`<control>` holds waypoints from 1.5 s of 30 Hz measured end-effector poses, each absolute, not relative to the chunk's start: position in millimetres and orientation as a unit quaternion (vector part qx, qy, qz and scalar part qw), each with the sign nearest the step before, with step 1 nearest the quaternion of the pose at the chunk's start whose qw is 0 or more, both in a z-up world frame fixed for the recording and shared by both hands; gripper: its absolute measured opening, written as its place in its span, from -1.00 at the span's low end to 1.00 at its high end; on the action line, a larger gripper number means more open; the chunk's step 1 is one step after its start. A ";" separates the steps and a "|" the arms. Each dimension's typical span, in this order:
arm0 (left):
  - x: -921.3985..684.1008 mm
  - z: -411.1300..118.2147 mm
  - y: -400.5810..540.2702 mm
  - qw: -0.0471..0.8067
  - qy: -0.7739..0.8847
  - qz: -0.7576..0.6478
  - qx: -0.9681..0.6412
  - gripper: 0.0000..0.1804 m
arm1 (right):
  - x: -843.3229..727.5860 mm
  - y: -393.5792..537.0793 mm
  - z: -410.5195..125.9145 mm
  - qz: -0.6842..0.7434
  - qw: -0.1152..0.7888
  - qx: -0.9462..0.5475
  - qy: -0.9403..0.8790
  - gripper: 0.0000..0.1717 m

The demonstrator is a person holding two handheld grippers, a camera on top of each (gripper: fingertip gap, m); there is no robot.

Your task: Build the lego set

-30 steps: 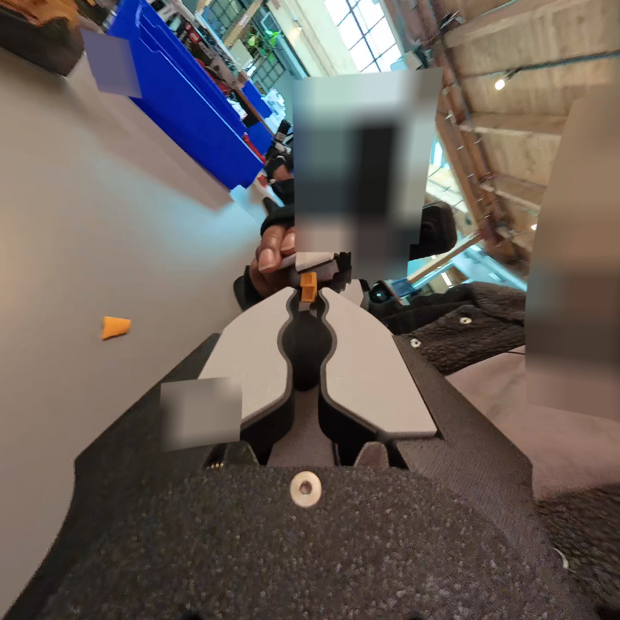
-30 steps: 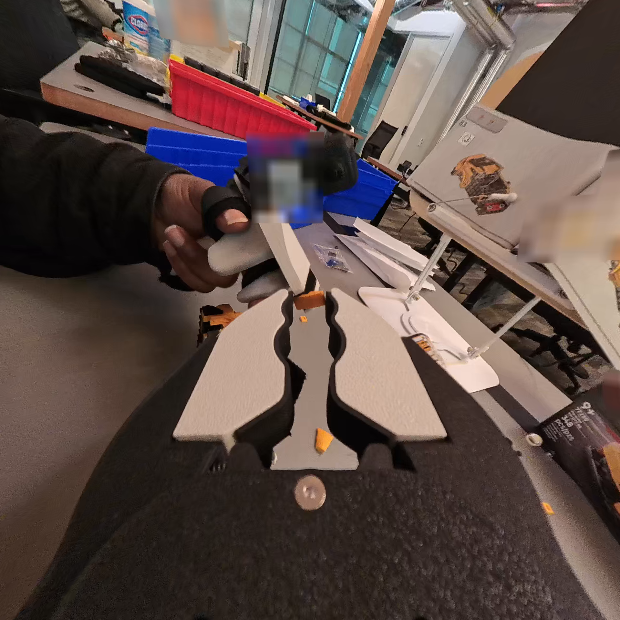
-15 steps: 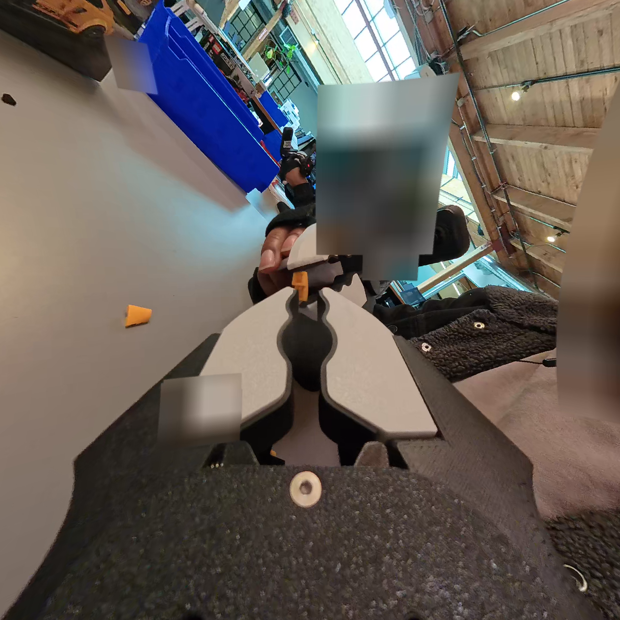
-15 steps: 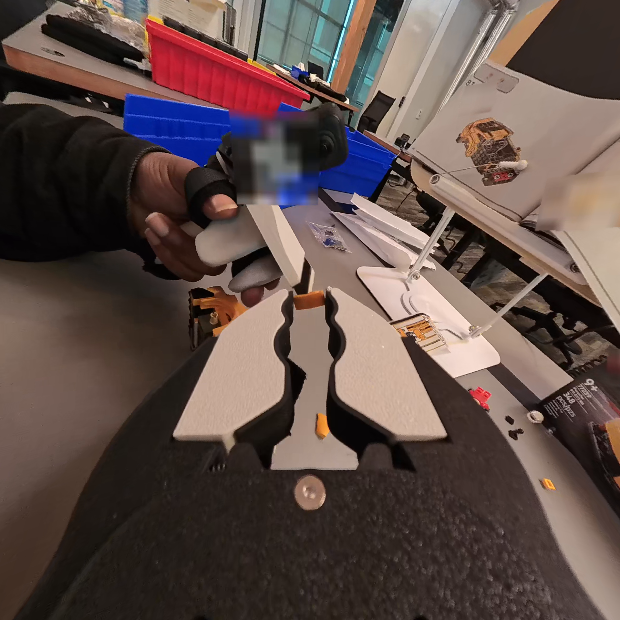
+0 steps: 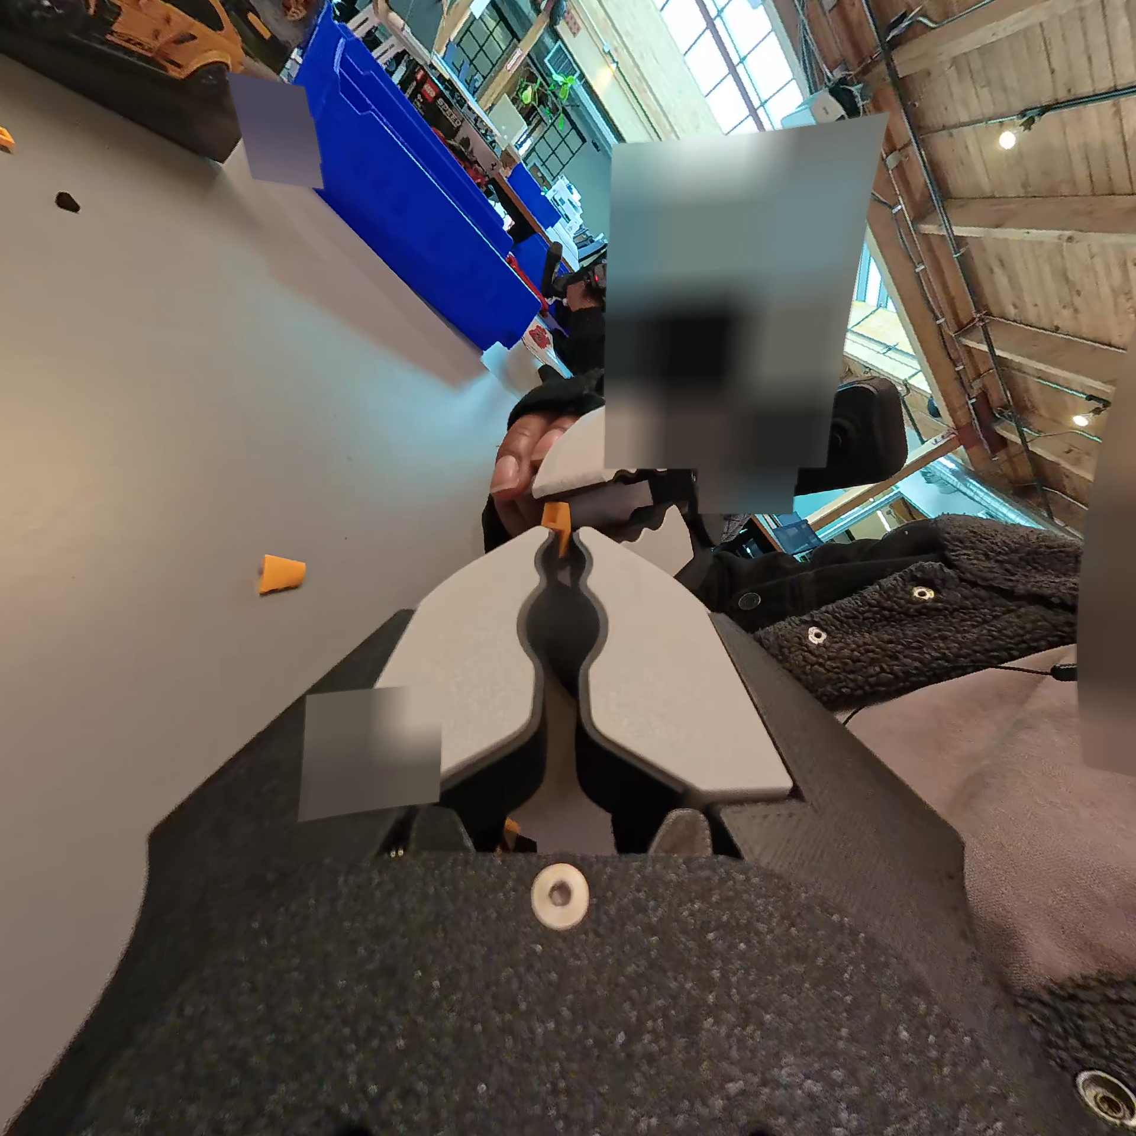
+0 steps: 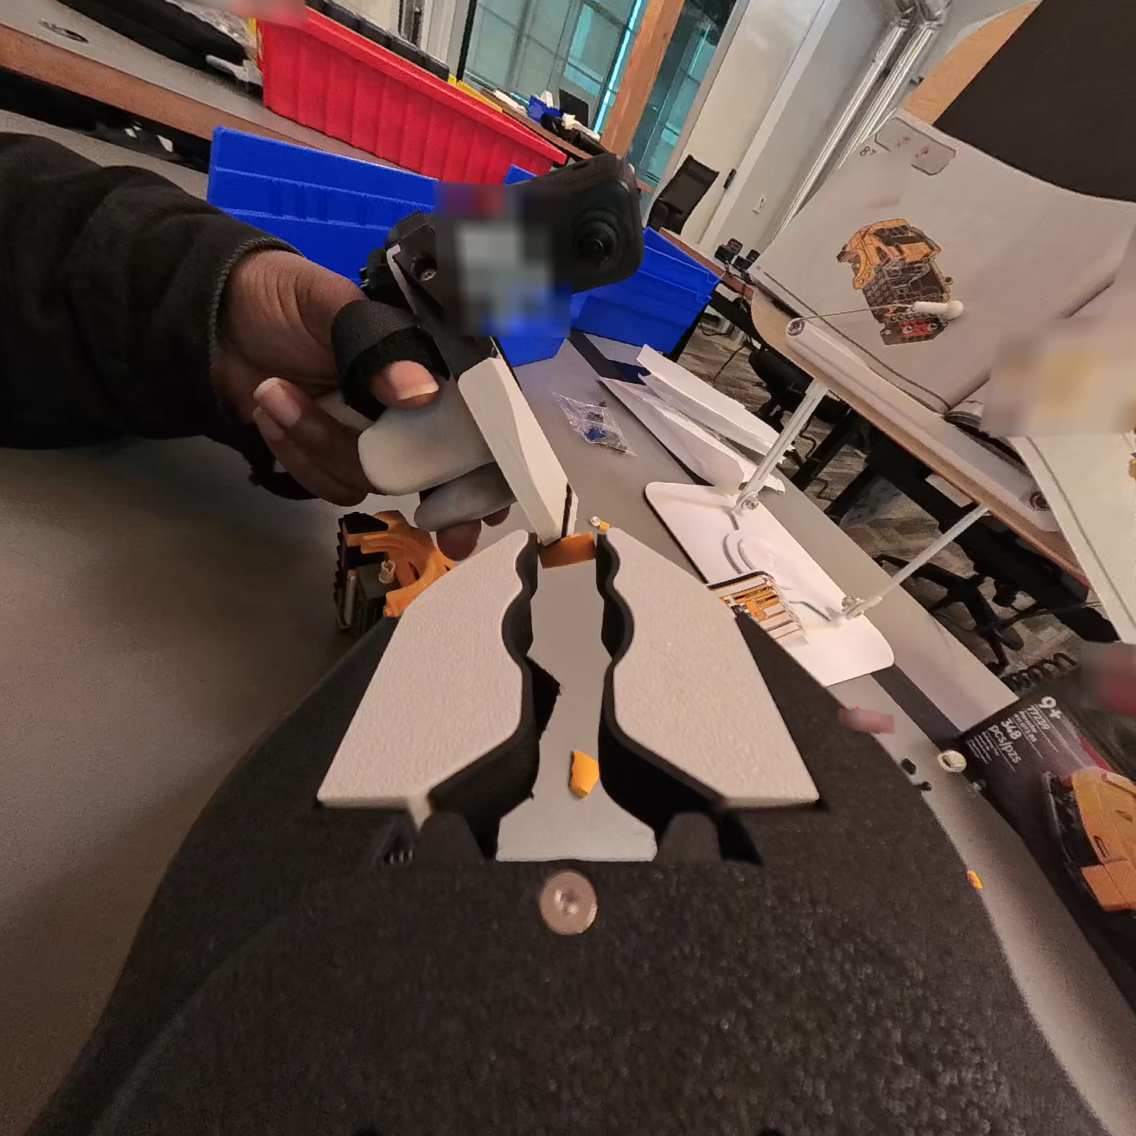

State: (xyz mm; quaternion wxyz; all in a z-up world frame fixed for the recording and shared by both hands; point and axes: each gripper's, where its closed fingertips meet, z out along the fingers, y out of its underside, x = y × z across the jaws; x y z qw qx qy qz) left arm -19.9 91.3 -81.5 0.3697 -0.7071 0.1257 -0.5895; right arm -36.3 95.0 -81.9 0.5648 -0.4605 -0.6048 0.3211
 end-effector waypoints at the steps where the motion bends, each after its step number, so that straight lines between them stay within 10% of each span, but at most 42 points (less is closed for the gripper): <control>1: -20.0 -82.1 91.4 0.369 0.125 -0.589 -0.708 -0.97 | -36.4 95.2 -82.6 0.321 0.564 -0.461 -0.605 -0.79; 29: -13.1 -94.1 36.3 0.264 0.302 -0.561 -0.724 -0.98 | -21.6 40.9 -96.0 0.518 0.344 -0.430 -0.655 -0.93; 45: -37.7 -85.0 71.5 0.507 0.390 -0.249 -0.727 -0.83 | -32.9 75.6 -79.3 0.656 0.200 -0.576 -0.445 -0.96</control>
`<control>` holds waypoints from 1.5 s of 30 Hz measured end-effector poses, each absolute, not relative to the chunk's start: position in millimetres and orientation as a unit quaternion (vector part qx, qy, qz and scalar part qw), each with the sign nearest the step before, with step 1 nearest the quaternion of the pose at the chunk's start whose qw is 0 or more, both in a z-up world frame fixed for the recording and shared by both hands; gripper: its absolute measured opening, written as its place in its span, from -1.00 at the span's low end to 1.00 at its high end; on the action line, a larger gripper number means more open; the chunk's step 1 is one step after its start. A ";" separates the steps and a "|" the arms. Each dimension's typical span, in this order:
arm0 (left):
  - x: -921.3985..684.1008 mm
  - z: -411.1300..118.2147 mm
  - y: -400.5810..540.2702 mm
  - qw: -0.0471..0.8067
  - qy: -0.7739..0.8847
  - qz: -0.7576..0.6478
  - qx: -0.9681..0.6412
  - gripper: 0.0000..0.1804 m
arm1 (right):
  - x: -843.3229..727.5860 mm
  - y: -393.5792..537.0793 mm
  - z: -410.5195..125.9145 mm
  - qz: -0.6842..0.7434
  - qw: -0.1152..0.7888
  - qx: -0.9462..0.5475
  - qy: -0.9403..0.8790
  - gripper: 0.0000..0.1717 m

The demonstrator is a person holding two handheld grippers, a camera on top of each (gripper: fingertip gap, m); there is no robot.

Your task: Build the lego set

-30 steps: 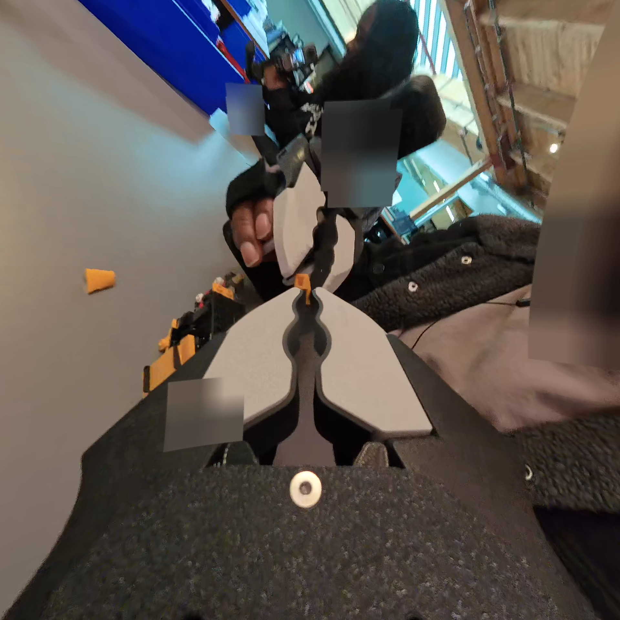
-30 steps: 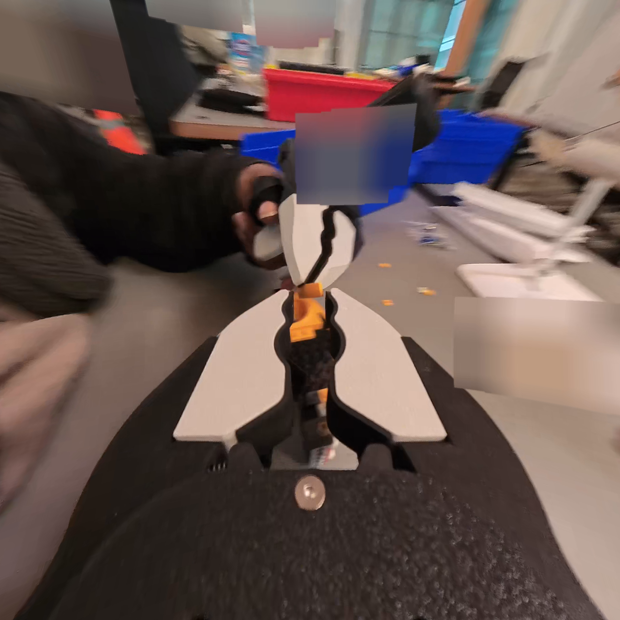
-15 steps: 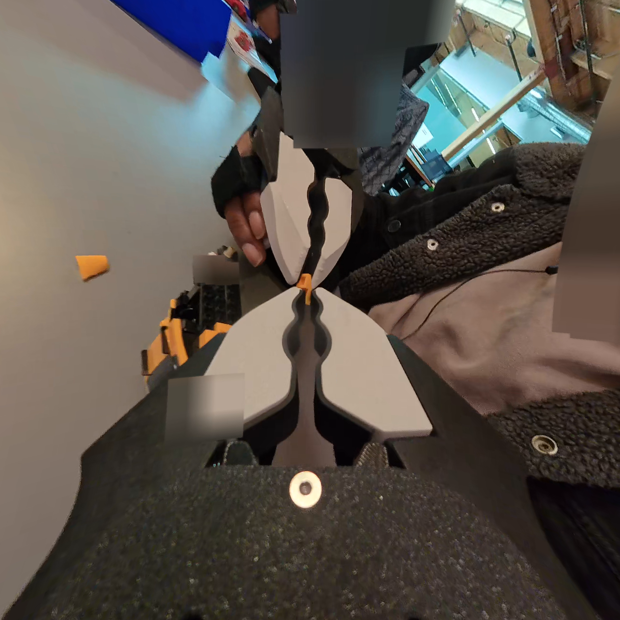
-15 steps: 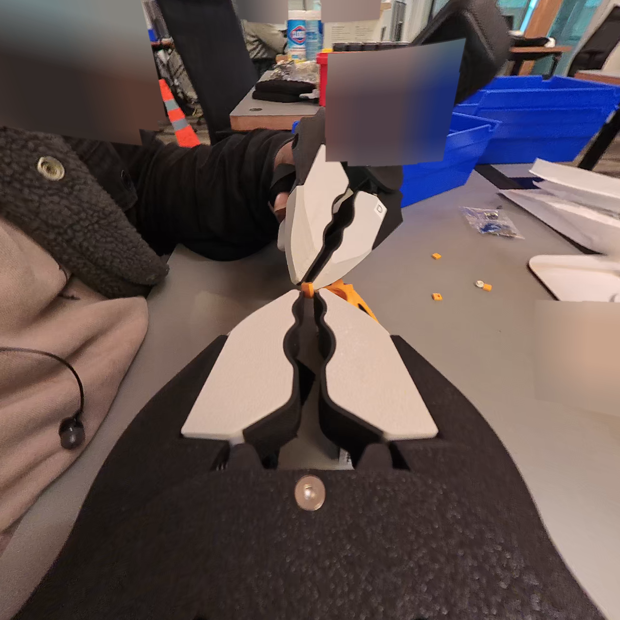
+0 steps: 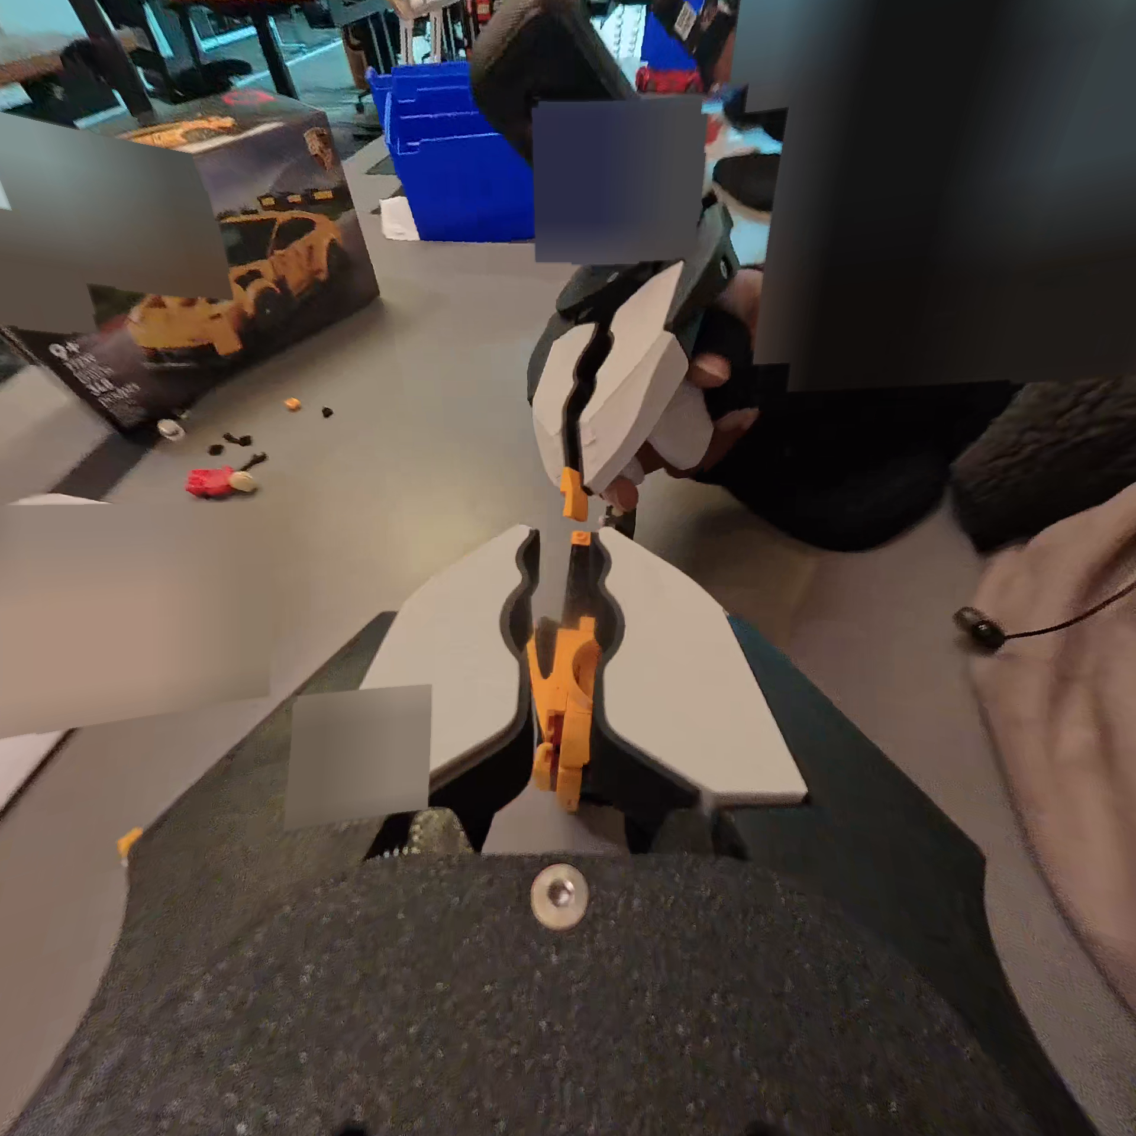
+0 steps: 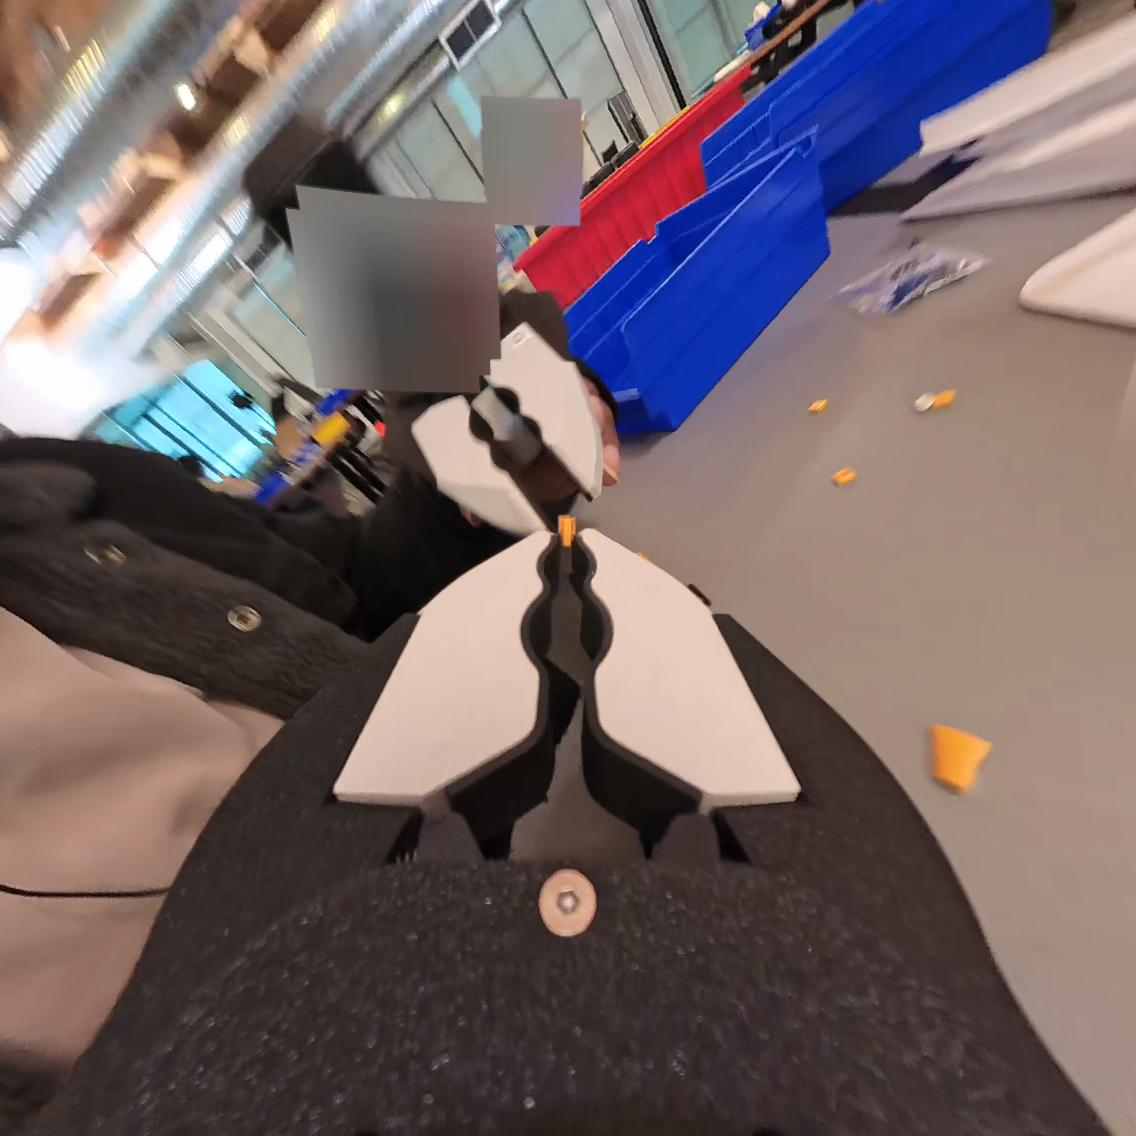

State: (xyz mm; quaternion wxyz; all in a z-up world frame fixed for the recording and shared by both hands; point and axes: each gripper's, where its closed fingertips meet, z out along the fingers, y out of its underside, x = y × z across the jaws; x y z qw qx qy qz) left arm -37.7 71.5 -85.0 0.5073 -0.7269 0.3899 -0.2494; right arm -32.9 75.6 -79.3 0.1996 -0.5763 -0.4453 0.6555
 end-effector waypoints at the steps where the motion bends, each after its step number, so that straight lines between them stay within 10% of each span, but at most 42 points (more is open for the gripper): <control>1: -36.1 -86.0 71.4 0.512 0.398 -0.233 -0.725 -0.83 | -33.9 75.2 -79.2 0.664 0.186 -0.581 -0.432 -0.96; 26: -27.0 -82.0 73.3 0.566 0.447 -0.117 -0.683 -0.91 | -32.3 70.2 -80.5 0.707 0.088 -0.603 -0.359 -0.96; 36: -28.1 -115.1 56.6 0.418 0.415 -0.303 -0.749 -0.92 | -24.4 60.5 -105.9 0.482 0.298 -0.526 -0.634 -0.85; 45: -29.3 -119.5 60.6 0.408 0.416 -0.287 -0.760 -0.91 | -28.0 61.3 -113.3 0.399 0.286 -0.477 -0.729 -0.93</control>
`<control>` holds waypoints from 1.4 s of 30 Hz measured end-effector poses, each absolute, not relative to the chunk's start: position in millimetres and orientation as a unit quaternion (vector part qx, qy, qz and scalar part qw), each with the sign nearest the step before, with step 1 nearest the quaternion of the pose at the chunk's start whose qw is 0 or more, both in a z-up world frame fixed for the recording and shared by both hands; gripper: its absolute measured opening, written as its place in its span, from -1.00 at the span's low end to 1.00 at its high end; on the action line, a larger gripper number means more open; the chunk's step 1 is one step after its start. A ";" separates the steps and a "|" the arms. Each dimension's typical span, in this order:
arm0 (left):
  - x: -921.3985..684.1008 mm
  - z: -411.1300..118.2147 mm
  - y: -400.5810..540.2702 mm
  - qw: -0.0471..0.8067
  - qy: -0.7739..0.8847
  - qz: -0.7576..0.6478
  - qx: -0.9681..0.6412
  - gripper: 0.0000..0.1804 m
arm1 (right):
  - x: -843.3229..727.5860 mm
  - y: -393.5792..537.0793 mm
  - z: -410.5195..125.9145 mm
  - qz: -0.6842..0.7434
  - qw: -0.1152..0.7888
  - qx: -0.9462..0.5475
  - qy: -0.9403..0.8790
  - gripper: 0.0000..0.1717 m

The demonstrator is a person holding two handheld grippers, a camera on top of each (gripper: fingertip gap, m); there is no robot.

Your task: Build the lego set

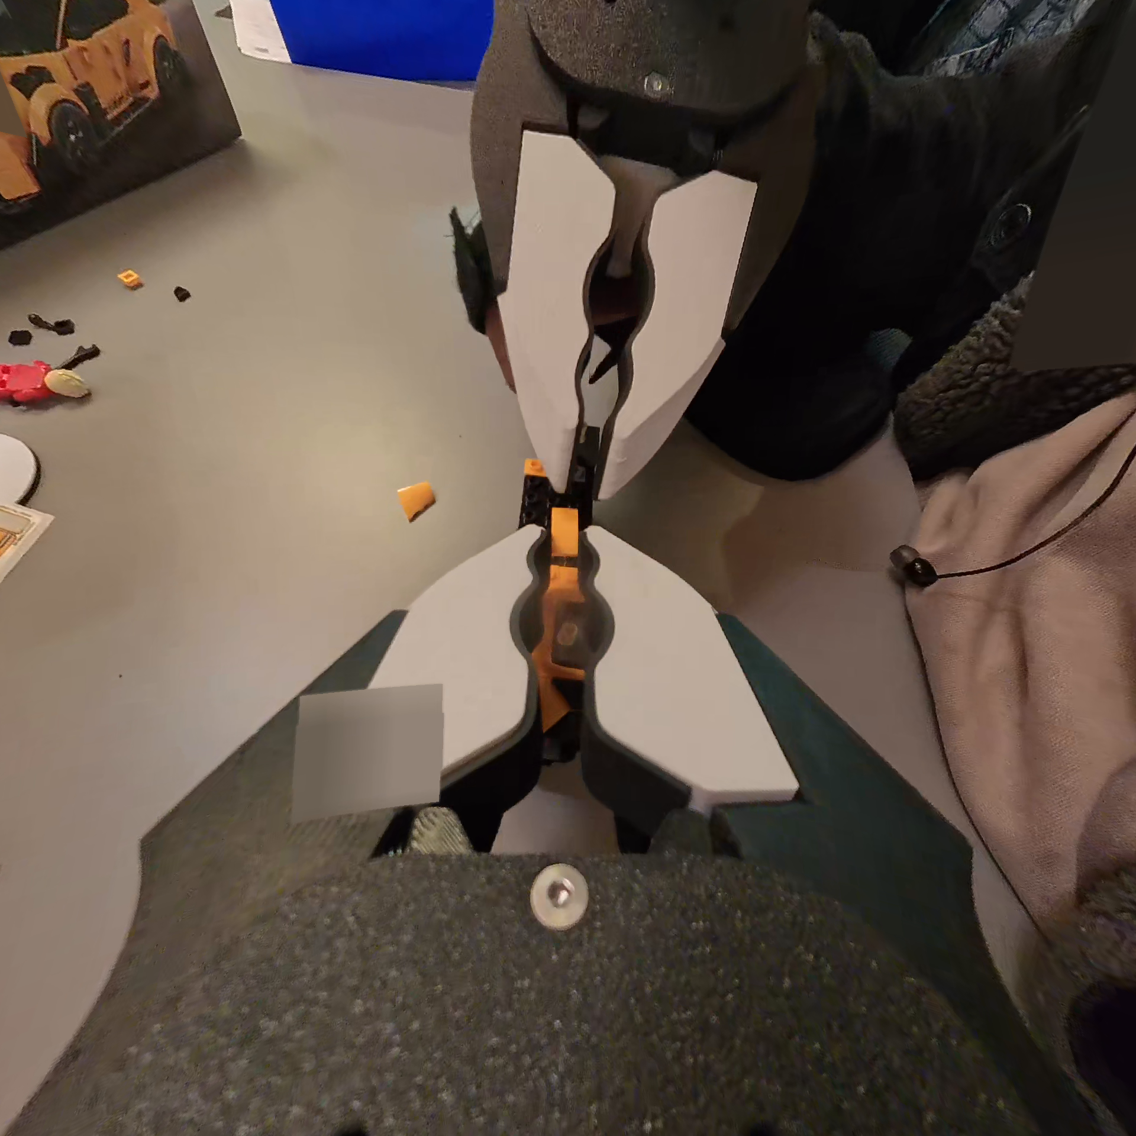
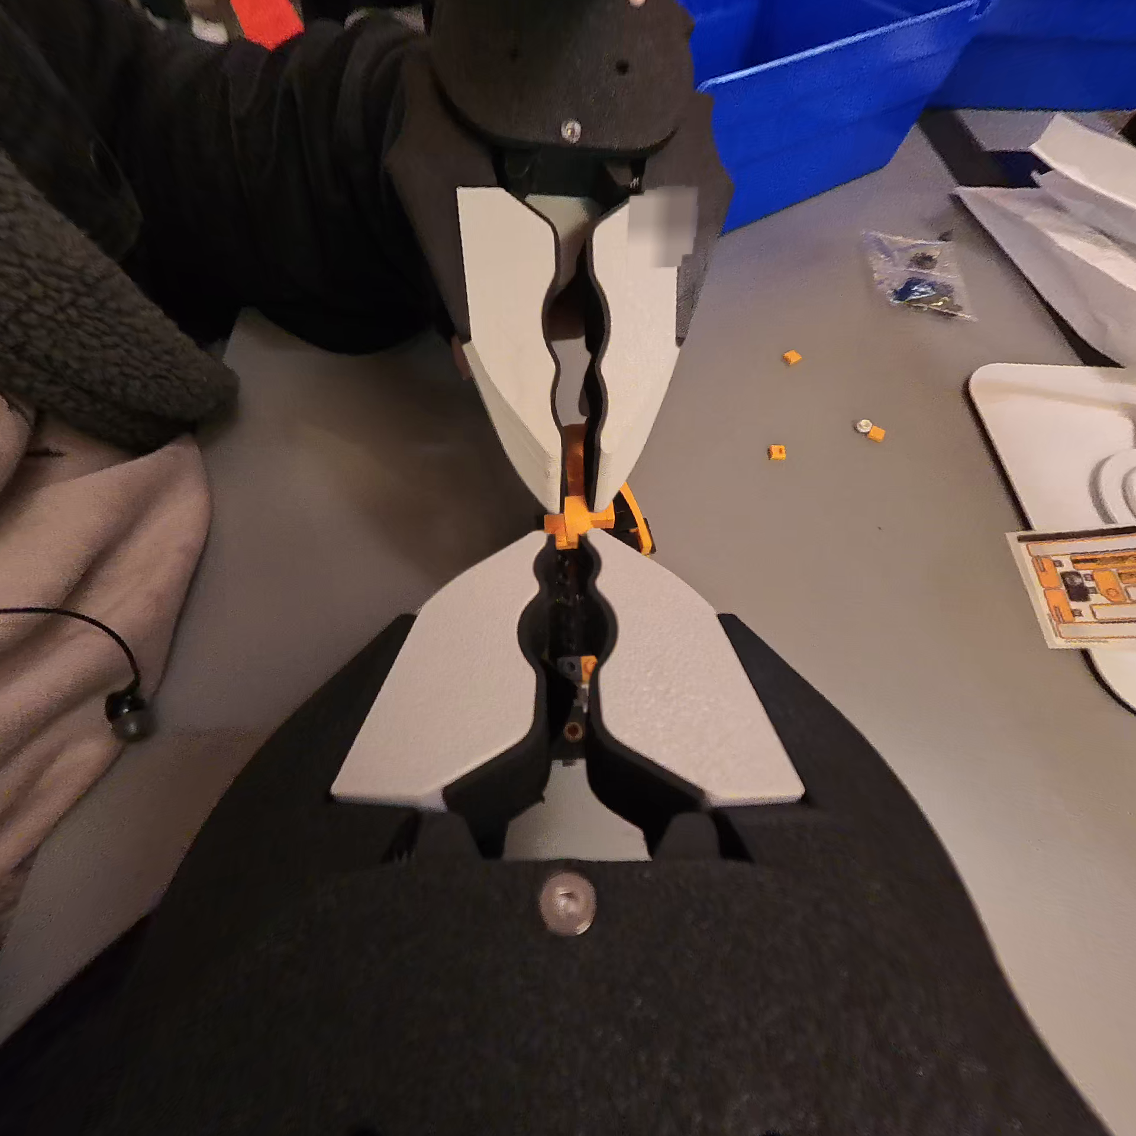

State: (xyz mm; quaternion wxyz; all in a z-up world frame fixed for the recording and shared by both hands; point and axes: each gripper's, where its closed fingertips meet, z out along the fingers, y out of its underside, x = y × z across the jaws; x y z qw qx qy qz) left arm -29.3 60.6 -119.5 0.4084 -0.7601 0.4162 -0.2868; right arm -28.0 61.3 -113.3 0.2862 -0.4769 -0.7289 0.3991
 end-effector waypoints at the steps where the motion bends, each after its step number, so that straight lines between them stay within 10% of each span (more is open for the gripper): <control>1: -29.6 -119.5 61.1 0.409 0.417 -0.284 -0.760 -0.92 | -29.4 61.5 -115.6 0.389 0.282 -0.473 -0.738 -0.92; 42: -39.3 -122.7 57.2 0.411 0.442 -0.253 -0.756 -0.88 | -32.6 54.1 -139.7 0.302 0.180 -0.485 -0.801 -0.88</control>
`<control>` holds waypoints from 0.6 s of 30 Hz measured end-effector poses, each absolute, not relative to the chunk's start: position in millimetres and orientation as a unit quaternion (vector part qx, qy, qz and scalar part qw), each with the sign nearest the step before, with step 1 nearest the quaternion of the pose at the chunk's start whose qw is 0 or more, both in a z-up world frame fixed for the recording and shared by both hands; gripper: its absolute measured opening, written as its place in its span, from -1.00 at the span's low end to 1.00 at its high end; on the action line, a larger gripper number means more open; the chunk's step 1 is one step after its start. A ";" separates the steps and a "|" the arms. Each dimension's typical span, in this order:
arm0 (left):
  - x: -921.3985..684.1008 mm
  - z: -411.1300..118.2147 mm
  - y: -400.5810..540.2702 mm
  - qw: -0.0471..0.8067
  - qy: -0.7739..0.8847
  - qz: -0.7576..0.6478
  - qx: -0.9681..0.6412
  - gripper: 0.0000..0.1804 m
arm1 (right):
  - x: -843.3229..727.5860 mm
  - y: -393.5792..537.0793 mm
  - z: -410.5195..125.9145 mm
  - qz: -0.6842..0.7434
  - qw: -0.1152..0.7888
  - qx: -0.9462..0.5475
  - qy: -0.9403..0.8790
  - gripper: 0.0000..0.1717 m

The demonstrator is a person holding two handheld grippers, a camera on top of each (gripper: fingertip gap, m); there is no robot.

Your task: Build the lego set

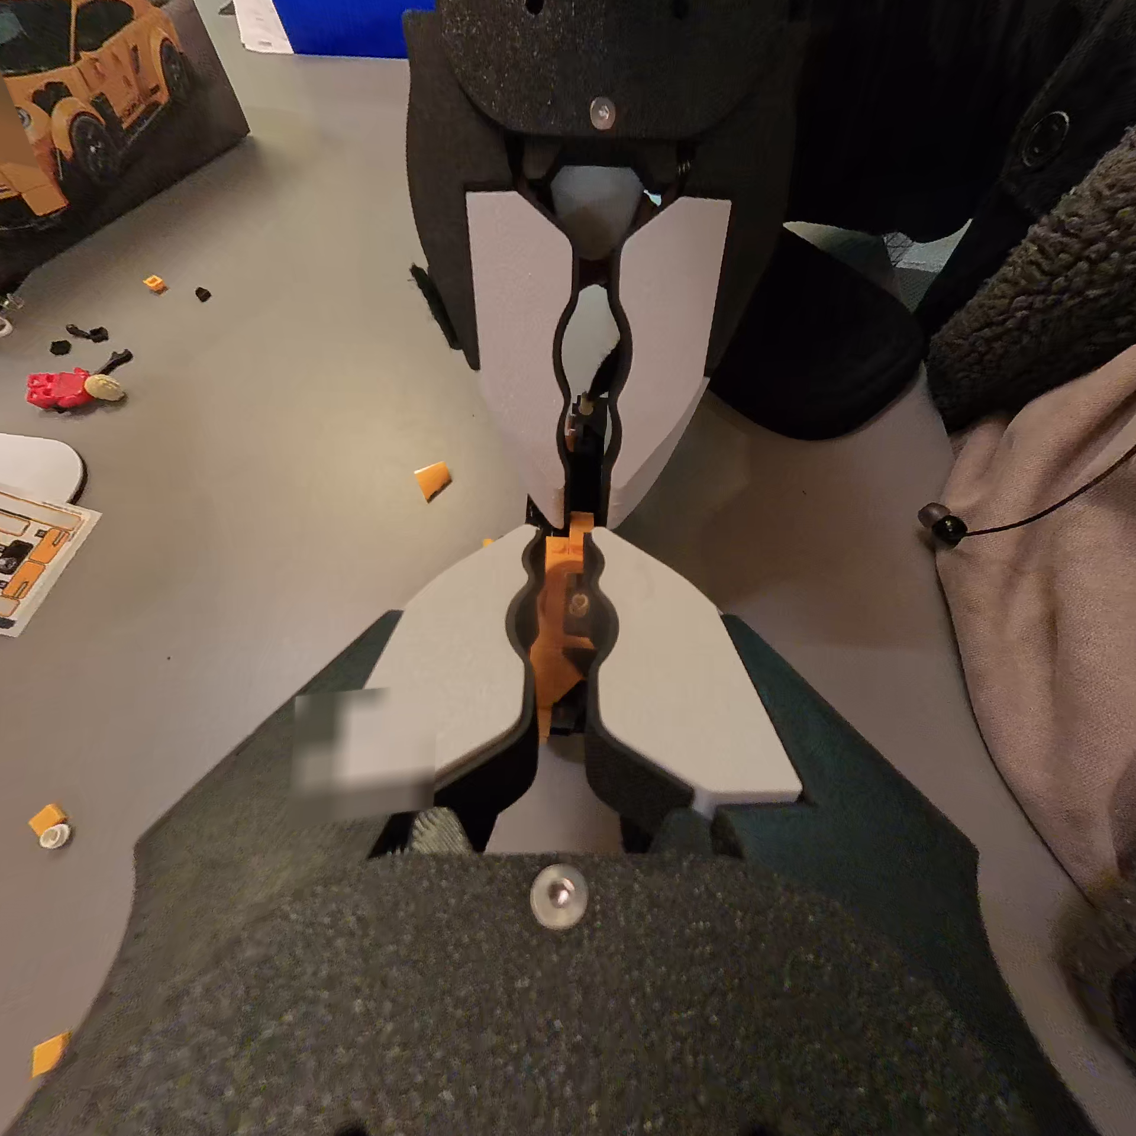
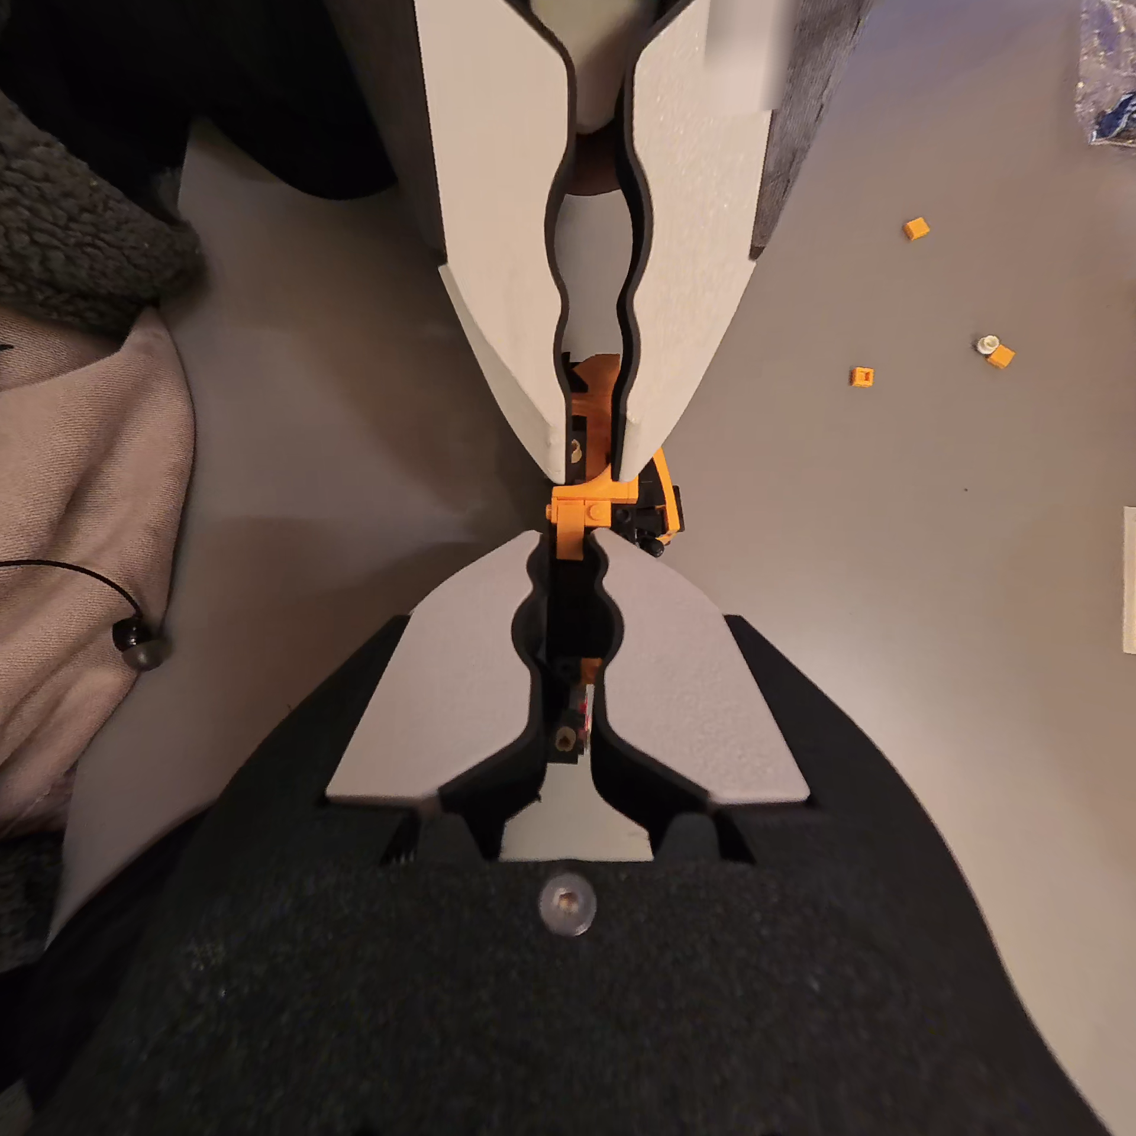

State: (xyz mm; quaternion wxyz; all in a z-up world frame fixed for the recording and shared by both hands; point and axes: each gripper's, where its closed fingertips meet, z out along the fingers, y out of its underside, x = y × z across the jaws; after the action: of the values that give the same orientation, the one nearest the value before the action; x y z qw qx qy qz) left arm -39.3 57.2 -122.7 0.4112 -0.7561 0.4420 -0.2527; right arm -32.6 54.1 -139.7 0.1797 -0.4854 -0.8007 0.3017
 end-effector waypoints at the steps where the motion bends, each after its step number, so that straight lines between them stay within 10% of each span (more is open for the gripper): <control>1: -39.4 -123.2 57.3 0.411 0.443 -0.251 -0.757 -0.88 | -33.0 54.3 -139.5 0.302 0.182 -0.485 -0.800 -0.87; 18: -65.7 -144.5 48.1 0.369 0.450 -0.217 -0.784 -0.52 | -36.4 53.9 -133.9 0.325 0.164 -0.492 -0.791 -0.97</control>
State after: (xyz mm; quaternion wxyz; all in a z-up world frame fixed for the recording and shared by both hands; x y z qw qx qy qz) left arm -65.7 48.1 -144.5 0.3692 -0.7838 0.4498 -0.2169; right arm -36.4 53.9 -133.9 0.1644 -0.4922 -0.7907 0.3249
